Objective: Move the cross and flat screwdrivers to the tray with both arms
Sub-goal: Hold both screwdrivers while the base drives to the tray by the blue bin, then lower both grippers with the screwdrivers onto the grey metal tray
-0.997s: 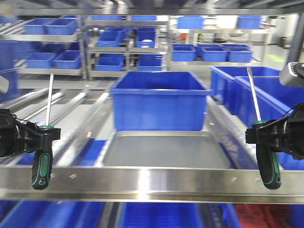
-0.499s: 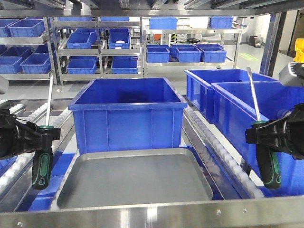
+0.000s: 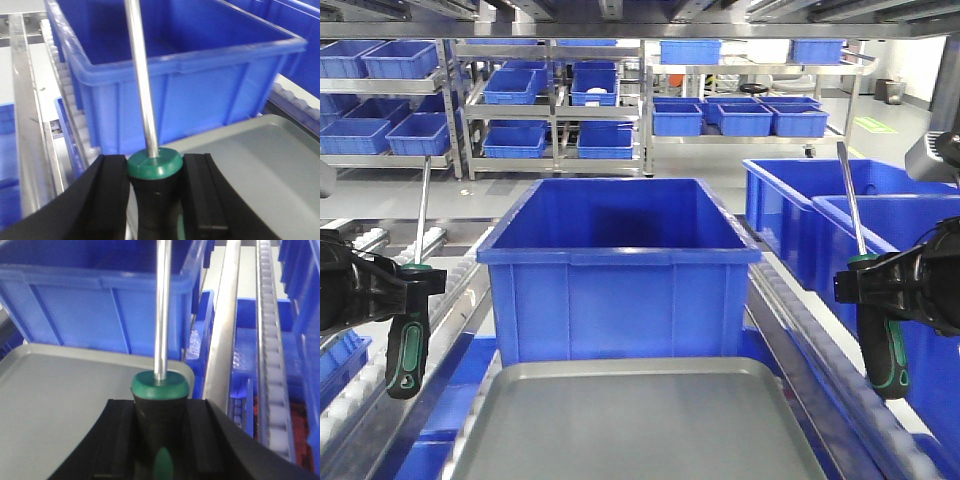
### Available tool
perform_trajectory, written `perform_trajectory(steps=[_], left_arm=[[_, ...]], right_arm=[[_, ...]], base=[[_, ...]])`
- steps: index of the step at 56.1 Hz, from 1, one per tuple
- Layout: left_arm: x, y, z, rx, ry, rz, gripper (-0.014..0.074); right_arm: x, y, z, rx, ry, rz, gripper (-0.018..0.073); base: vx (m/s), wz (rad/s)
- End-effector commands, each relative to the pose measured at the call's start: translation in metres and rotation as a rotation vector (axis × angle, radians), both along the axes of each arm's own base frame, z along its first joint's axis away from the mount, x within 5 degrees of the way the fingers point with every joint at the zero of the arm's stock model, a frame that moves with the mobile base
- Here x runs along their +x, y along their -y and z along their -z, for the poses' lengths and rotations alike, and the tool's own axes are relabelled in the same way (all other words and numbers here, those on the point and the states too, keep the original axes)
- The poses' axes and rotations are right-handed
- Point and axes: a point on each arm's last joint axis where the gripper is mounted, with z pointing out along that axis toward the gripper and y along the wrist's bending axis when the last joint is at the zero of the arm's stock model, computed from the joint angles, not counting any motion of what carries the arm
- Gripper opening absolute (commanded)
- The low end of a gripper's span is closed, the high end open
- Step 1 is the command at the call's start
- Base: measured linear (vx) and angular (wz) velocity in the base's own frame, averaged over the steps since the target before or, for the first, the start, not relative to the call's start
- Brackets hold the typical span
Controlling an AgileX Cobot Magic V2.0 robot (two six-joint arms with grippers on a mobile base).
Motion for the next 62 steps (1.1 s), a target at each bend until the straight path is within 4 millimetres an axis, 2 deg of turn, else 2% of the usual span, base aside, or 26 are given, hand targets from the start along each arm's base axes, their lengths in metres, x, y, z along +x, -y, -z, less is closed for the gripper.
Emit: perform_trajectory(steps=[1,54,62], left_arm=[[-0.0049,-0.0011,-0.0214,-0.053,0.097,-0.035,-0.0001],[-0.0049,-0.0011,-0.0214,-0.056,0.097,-0.035,-0.0001],[-0.0056,0.0046,-0.0226,-0.151,0.069,-0.021,-0.0001]], right_arm=[[-0.0041,0.0018,-0.0257,0.029,0.146,0.014,-0.0008],[-0.0038,0.0017,-0.0264,0.035,0.153,0.016,-0.0008],[-0.0004,-0.0052,-0.0203,0.113,0.092,-0.014,-0.0008]], base=[[0.14,0.08],[0.05,0.03],[0.00,0.00]])
